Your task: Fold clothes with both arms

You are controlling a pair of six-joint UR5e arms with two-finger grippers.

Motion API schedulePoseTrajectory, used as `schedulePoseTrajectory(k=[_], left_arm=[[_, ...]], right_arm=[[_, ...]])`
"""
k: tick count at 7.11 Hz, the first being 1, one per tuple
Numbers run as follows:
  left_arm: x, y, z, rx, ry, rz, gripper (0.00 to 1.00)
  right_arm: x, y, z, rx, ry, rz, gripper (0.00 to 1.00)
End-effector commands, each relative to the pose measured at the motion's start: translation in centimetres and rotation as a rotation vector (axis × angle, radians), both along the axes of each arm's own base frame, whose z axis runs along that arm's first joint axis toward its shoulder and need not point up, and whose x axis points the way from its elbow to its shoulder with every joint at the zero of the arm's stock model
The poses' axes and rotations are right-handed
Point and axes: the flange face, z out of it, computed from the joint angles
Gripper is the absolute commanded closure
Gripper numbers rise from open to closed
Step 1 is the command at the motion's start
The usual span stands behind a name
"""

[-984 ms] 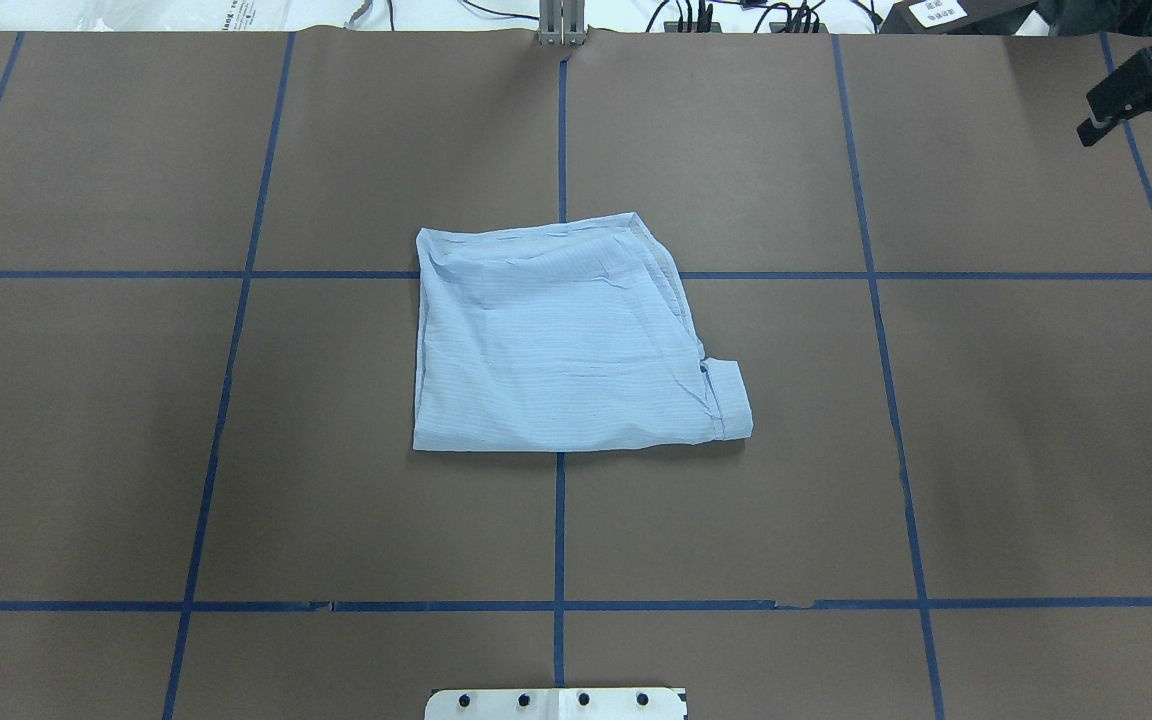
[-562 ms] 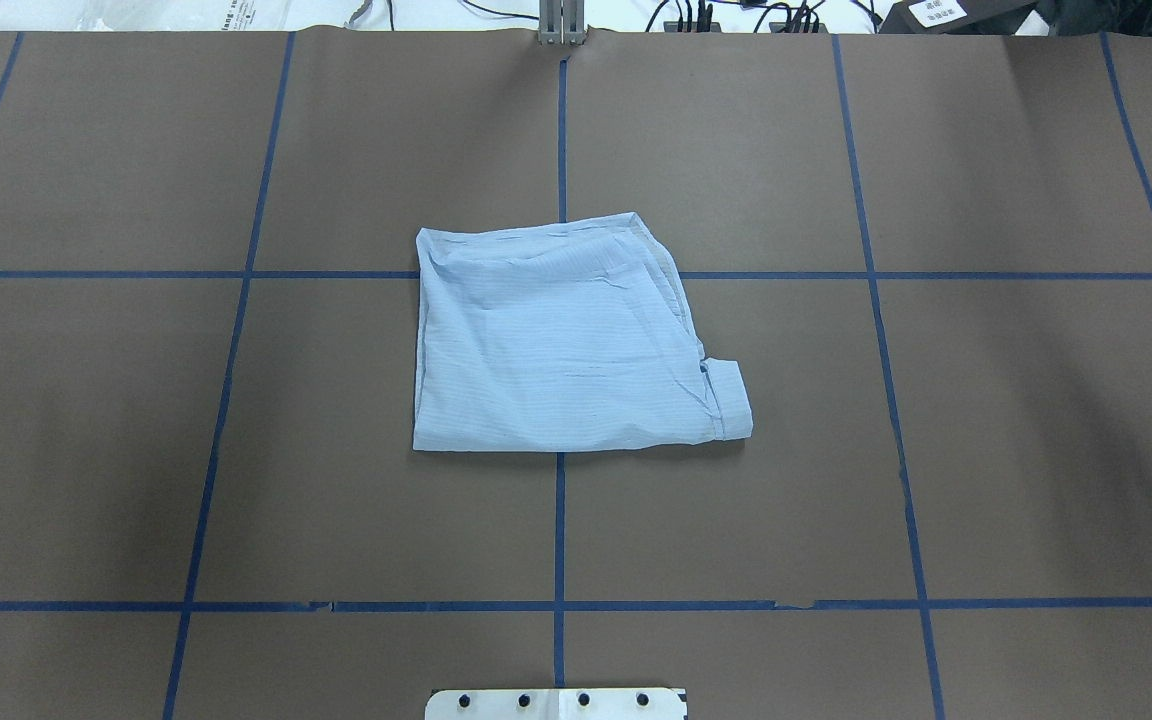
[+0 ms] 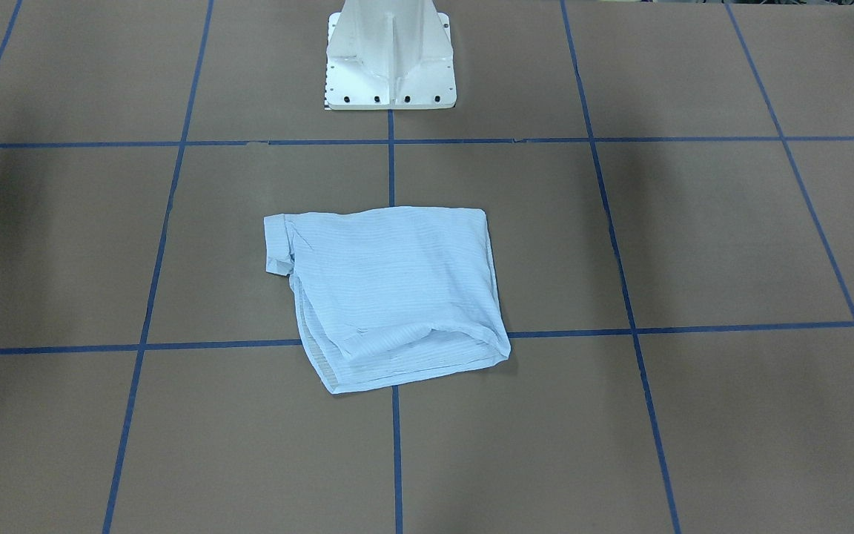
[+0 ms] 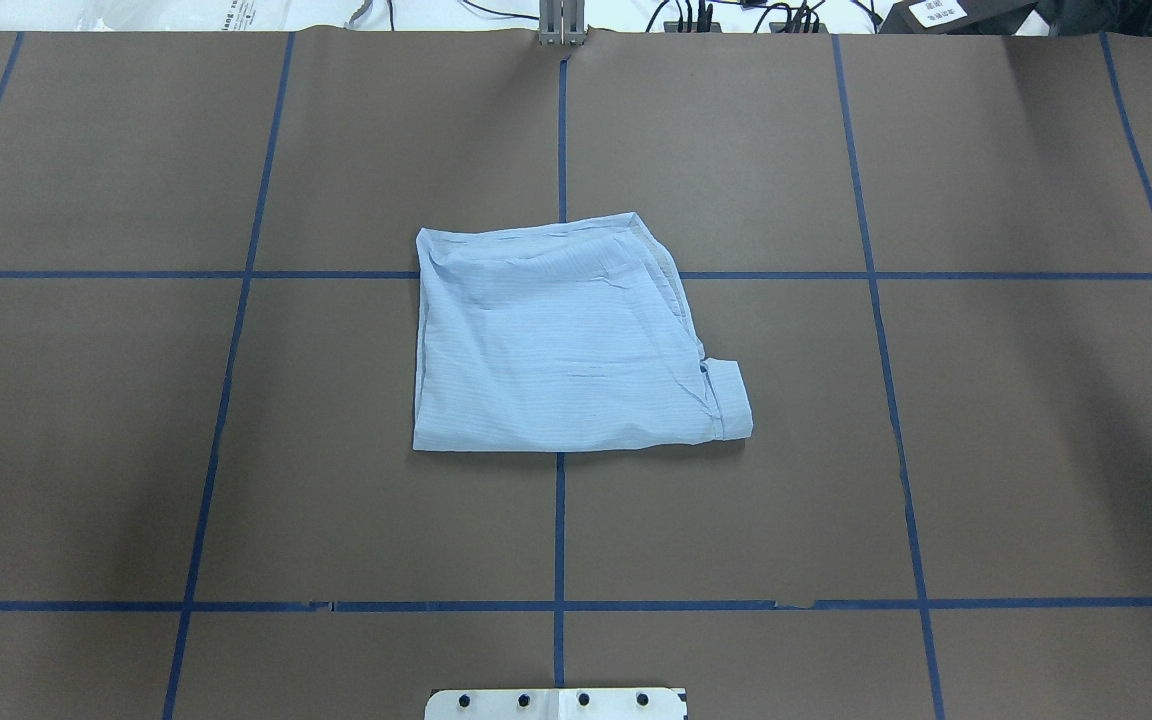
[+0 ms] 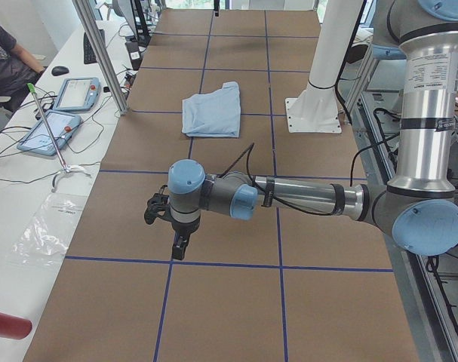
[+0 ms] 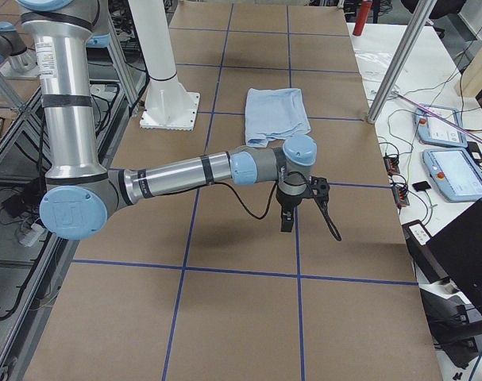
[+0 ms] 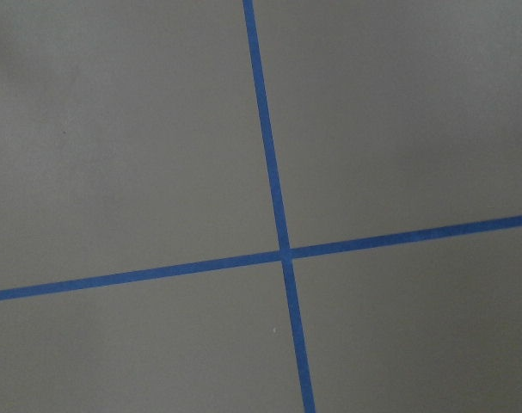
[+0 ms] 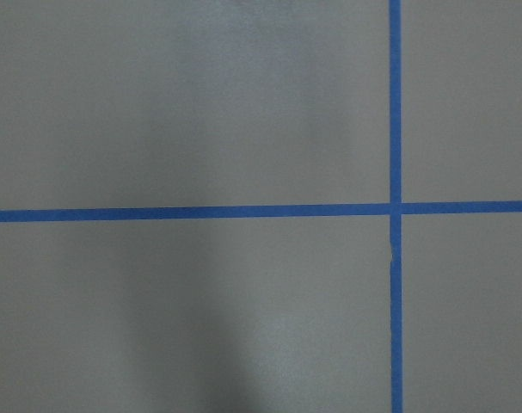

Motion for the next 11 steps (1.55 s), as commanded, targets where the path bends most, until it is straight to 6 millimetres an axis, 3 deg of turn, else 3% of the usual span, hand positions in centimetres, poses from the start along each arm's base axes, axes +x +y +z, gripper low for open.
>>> schedulePoseTrajectory(k=[1,4,8,11], left_arm=[[-1.1,0.1,0.4,-0.05,-0.009,0.043,0.0],[-1.0,0.5,2.2,-0.108,0.008,0.053,0.0],[-0.9,0.1,1.5,-0.089,0.009,0.053,0.0],[-0.8,0.1,1.5,-0.088,0.023,0.055,0.0]], right_arm=[[2.6,0.8,1.4,-0.06,-0.043,0.007,0.0],[6.3,4.2,5.2,-0.08,-0.043,-0.013,0.0],[6.7,6.3,7.7,-0.108,-0.033,-0.001,0.0],[9.0,7.4,8.7,-0.102,-0.037,0.038,0.0]])
